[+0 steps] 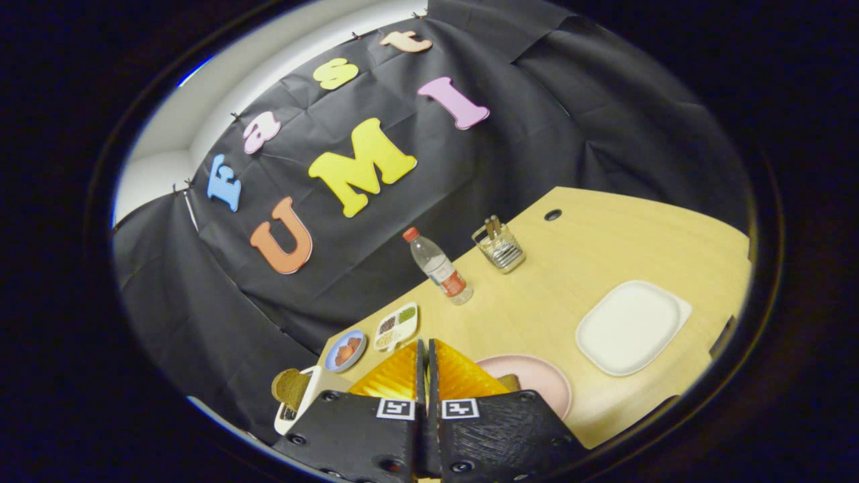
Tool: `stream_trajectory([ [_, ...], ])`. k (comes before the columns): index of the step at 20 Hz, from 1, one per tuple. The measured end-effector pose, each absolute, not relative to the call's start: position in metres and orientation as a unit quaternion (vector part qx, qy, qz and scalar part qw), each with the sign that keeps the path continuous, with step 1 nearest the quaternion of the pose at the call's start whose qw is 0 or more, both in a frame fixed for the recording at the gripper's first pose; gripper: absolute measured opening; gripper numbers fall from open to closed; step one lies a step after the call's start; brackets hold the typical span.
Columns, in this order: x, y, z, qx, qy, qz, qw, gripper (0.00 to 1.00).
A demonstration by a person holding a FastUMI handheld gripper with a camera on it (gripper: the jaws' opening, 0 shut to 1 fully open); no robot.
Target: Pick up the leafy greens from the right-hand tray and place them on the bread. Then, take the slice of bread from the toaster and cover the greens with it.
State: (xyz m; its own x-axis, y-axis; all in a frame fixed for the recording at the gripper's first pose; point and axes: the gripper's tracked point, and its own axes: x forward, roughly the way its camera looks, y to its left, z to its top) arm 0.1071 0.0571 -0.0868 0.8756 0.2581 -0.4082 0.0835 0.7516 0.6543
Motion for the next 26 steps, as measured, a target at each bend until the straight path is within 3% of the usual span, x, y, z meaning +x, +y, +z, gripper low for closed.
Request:
stream_trajectory([
  [6, 0.102, 0.094, -0.12, 0.387, 0.278, 0.06, 0.877, 0.0],
  [14, 0.105, 0.051, -0.168, 0.328, 0.297, 0.012, 0.897, 0.0],
  [18, 0.106, 0.037, -0.18, 0.268, 0.302, 0.004, 0.915, 0.11],
  [24, 0.099, 0.018, -0.179, 0.208, 0.298, -0.016, 0.932, 0.77],
  [26, 0.096, 0.009, -0.165, 0.181, 0.273, -0.032, 0.944, 0.91],
])
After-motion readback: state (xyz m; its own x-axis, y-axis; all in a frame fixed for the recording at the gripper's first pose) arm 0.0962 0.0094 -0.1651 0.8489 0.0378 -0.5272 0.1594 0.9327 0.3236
